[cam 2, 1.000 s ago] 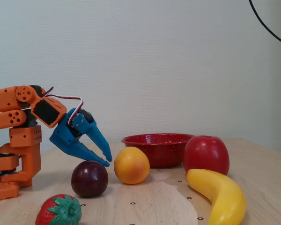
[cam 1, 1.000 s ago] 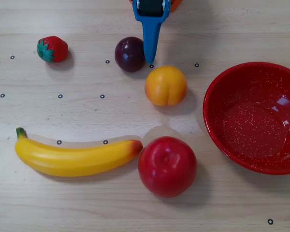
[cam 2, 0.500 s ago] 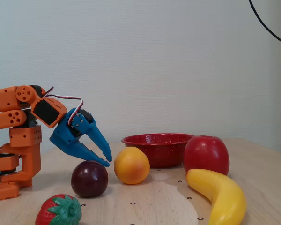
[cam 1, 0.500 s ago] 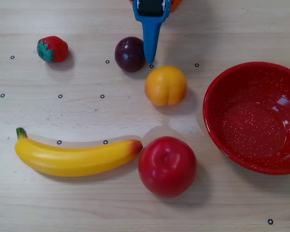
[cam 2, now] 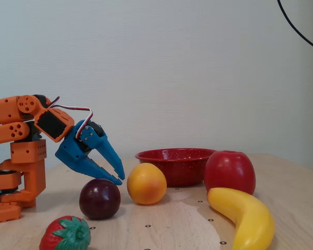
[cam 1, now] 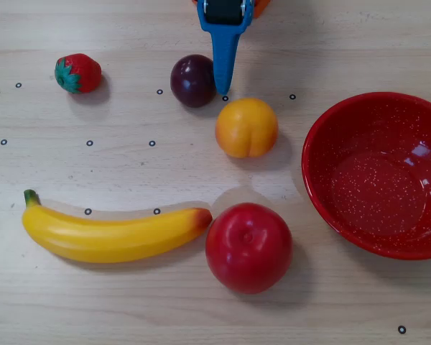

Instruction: Put the peach in the red bowl.

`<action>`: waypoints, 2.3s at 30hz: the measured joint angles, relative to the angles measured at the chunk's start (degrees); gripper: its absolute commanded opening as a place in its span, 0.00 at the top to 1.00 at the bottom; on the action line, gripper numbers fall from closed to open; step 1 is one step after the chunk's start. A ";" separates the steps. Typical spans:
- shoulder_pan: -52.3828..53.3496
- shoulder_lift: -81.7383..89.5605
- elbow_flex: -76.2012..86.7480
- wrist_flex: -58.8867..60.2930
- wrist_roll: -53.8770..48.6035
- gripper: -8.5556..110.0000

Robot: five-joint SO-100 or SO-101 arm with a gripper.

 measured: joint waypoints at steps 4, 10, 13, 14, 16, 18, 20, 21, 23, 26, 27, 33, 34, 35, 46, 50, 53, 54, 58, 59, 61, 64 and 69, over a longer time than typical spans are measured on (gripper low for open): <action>0.00 0.00 0.00 0.00 0.00 0.93; 0.62 0.00 0.00 0.00 1.85 0.93; 1.41 0.00 0.00 0.00 2.02 0.93; 1.32 0.00 0.00 0.00 1.67 0.93; 0.79 0.00 0.00 0.00 0.53 0.93; -0.62 0.00 0.00 0.00 -0.62 0.93; -0.44 -0.18 0.00 -0.09 -0.88 0.93; -0.18 -0.53 0.00 -0.09 -0.88 0.93; -0.09 -2.64 -1.49 -0.09 -0.88 0.93; -0.09 -5.36 -4.13 -0.09 -0.62 0.93; -0.09 -5.98 -4.31 -0.09 0.09 0.93; 0.79 -15.29 -15.29 1.76 2.46 0.93; 0.79 -17.31 -18.11 2.99 2.46 0.93; 0.79 -19.95 -20.92 4.31 2.46 0.93; 1.85 -40.43 -43.59 18.63 5.98 0.84; 1.85 -44.91 -47.55 21.09 6.68 0.74; 1.85 -49.39 -49.57 23.47 7.38 0.64; 1.85 -51.24 -50.45 24.35 7.38 0.60; 1.85 -57.22 -53.79 26.81 7.38 0.53; 1.85 -58.71 -54.49 27.16 7.38 0.51; 1.85 -61.35 -55.11 27.16 7.47 0.50; 1.85 -65.04 -55.63 27.07 7.56 0.48; 4.39 -71.02 -57.22 26.02 7.73 0.44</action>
